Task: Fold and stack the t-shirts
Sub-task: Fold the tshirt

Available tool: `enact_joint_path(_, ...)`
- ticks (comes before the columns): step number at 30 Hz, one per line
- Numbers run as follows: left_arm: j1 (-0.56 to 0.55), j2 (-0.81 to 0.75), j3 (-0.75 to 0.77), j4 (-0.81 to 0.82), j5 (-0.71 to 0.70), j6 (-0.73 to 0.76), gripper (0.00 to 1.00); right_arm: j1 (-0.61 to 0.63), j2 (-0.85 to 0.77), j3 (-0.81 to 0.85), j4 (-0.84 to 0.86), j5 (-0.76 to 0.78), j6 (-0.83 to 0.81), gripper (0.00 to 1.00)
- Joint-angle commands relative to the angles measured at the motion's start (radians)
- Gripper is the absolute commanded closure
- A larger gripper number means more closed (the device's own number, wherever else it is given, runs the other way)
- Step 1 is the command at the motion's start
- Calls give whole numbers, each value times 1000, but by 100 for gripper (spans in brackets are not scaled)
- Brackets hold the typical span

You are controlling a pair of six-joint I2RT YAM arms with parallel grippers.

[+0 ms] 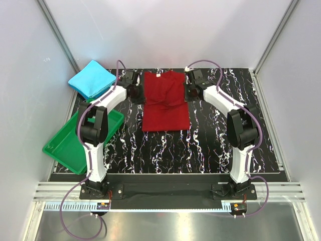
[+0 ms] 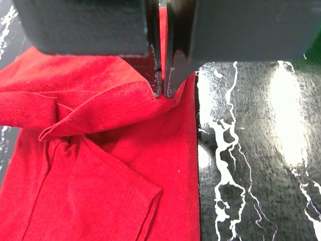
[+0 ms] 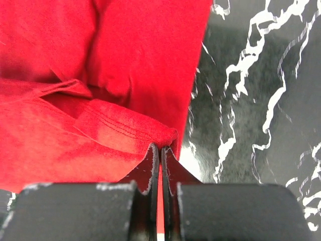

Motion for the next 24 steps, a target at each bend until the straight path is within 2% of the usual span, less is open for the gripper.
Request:
enact_joint_path(1, 22, 15, 71, 35, 50, -5, 100, -17, 38, 86, 40, -33, -23, 100)
enact_joint_path(8, 41, 76, 114, 45, 56, -7, 100, -38, 121, 144, 39, -40, -23, 100)
enact_joint_path(11, 44, 108, 143, 48, 70, -5, 87, -43, 150, 176, 39, -37, -34, 98)
enact_joint_path(13, 48, 121, 157, 46, 65, -7, 83, -46, 165, 199, 36, -31, -40, 93)
enact_joint_path(14, 50, 121, 164, 46, 64, -5, 81, -52, 173, 208, 34, -28, -41, 80)
enact_joint_path(15, 56, 112, 166, 42, 49, 2, 74, -53, 173, 228, 19, -21, -41, 71)
enact_joint_path(16, 56, 99, 166, 43, 36, 9, 71, -55, 173, 241, 5, -10, -43, 63)
enact_joint_path(17, 56, 84, 161, 42, 20, 19, 70, -55, 167, 248, -10, -7, -41, 61)
enact_joint_path(19, 44, 21, 125, 43, -54, 38, 68, -56, 133, 238, -49, 24, -14, 61)
enact_joint_path(20, 30, 0, 106, 43, -98, 50, 67, -56, 118, 221, -49, 21, 6, 65)
enact_joint_path(21, 1, -40, 62, 42, -197, 55, 67, -53, 93, 201, -44, 1, 52, 67)
enact_joint_path(24, -33, -83, -28, 67, -193, 29, 68, -50, 58, 108, 17, -72, 113, 77)
